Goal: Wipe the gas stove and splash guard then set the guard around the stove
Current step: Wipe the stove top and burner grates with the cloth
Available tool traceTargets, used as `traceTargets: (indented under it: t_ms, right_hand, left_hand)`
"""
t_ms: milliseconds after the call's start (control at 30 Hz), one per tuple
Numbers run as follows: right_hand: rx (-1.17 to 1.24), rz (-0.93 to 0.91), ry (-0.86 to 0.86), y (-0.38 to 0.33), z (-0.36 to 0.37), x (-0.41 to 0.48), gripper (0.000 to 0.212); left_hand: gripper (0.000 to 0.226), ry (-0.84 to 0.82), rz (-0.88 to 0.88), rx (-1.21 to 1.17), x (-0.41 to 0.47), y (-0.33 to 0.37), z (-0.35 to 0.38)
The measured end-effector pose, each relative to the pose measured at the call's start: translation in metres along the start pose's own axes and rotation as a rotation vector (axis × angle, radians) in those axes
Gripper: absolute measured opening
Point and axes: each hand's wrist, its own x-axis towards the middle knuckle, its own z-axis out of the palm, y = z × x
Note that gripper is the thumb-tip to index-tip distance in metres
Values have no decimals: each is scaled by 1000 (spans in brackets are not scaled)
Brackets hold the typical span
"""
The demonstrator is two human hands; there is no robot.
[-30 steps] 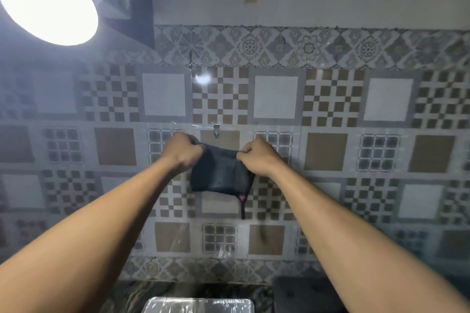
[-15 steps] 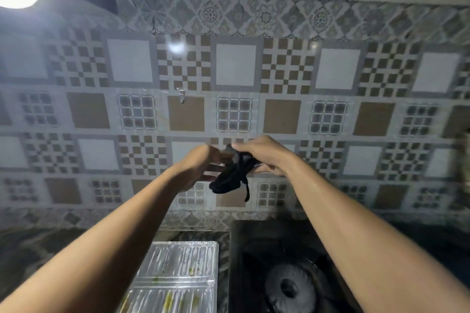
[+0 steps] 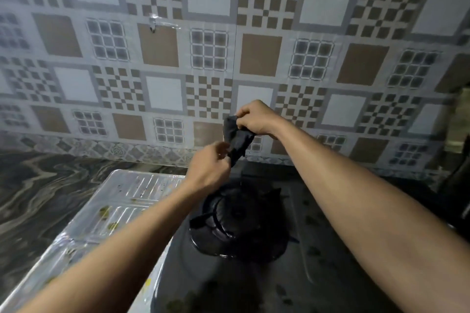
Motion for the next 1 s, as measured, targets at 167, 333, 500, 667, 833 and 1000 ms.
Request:
traceTargets:
  t_ms: [167,333,500,667,833,1000]
  right_hand:
    - [-124,-126,-47,17,23,10,30]
    - [-188,-232,-100,24,44,21,46]
    - [-219,-354,-202,37,62,34,41]
    - [-376,-367,-425,64,71,34,45]
    - [-324,-363,-379,69,71,40,42]
    - [-334,-449,-434,59,89,53,43]
  left_hand:
    - [61,40,82,388,-31,-31,52]
    - [70,-99,-29,635,-44,-51,75]
    - [69,-123,-61,710,-43,-54,79]
    - [72,-81,-76,742,-40,-58,79]
    - [76,-58,-70,777,-38,-58,80]
    - [76,-82,-91,815,-38,-61,82]
